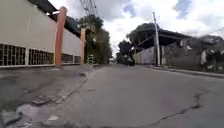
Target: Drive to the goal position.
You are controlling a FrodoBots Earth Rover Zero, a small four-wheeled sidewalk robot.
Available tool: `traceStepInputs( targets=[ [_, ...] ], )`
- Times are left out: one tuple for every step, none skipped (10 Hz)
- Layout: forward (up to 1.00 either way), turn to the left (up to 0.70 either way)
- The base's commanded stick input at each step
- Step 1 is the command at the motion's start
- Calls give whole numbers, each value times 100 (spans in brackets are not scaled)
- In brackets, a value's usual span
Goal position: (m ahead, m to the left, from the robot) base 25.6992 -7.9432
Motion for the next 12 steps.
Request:
traceStepInputs(
  targets=[
    [100,0],
    [100,0],
    [100,0],
    [100,0],
    [100,0],
    [100,0],
    [100,0],
    [100,0],
    [100,0],
    [100,0],
    [100,0],
    [100,0]
  ],
)
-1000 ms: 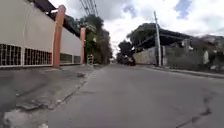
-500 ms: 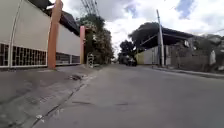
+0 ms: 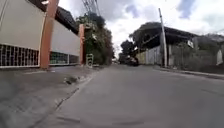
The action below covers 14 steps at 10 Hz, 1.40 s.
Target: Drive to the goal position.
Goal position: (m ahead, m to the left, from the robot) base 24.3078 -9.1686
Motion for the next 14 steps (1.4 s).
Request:
traceStepInputs(
  targets=[
    [100,0],
    [100,0],
    [100,0],
    [100,0],
    [100,0],
    [100,0],
    [100,0],
    [100,0],
    [100,0],
    [100,0],
    [100,0],
    [100,0],
    [100,0],
    [100,-18]
  ],
)
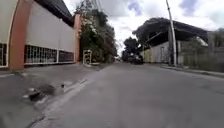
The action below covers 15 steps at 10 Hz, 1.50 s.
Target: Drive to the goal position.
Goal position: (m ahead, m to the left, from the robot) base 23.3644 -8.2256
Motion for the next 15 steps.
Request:
traceStepInputs(
  targets=[
    [100,-37],
    [100,-40],
    [100,-33],
    [100,-10],
    [100,0],
    [100,0],
    [100,0],
    [100,0],
    [100,0],
    [100,0],
    [100,0],
    [100,0],
    [100,0],
    [100,0],
    [100,0]
  ],
)
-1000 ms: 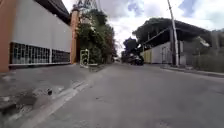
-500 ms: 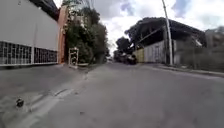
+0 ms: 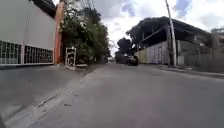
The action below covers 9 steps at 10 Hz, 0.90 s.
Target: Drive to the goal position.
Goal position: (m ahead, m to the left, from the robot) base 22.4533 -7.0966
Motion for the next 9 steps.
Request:
traceStepInputs(
  targets=[
    [100,0],
    [100,0],
    [100,0],
    [100,0],
    [100,0],
    [100,0],
    [100,0],
    [99,0],
    [96,0]
  ],
)
